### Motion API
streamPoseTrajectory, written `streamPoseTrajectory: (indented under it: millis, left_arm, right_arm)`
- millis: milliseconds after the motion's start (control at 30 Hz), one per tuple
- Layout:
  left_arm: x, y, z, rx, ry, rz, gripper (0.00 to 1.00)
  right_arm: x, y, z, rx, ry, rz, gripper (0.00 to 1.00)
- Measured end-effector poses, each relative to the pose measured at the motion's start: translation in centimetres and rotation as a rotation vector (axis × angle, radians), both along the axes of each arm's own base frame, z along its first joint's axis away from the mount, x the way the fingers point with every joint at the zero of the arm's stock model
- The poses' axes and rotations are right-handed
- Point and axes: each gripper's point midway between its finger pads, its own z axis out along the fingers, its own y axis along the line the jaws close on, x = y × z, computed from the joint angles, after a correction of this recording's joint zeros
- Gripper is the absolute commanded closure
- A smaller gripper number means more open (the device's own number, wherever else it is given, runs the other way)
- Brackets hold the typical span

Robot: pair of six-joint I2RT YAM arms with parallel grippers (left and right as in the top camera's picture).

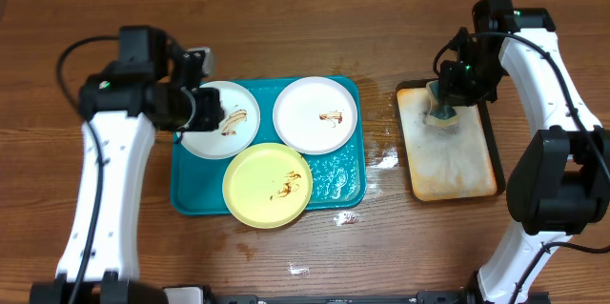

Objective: Clean dirty plates on tray and stack at the side

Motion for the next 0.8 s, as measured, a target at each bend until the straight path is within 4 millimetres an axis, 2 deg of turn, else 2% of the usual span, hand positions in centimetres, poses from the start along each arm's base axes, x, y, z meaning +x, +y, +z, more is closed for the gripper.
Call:
streamPoseTrajectory:
  millis: [100,267,433,500,633,800]
  left_arm:
    - [1.1,-2.0,-1.8,-0.02,0.017,-0.078,0.65]
    - [1.7,-6.2,-5.7,-0.036,0.094,-0.2,0.46]
    - [1.5,-10.3,-10.9,-0.014,0.187,-0.31,0.48]
    - [1.4,-11.3,-13.0,-0.002,0.225,-0.328,0.53]
    - [1.5,-12.1,-16.8,0.029,0.283,-0.318,0.51]
    - [2.4,-11.7,-17.3,0.045,0.279,-0.266,0.47]
  right_arm:
    - [-0.3,0.0,0.0,0.001,0.014,-0.003,0.96]
    - [-0.5,0.1,0.0,0.002,0.022,-0.003,0.96]
    - [-0.8,0.1,0.0,0.006,0.036,-0.003,0.96]
    - [-0.9,0.2,0.1,0.008,0.039,-0.003,0.96]
    - [-1.1,0.2,0.1,0.011,0.045,-0.003,0.96]
    - [-1.2,0.2,0.1,0.013,0.049,-0.004,0.96]
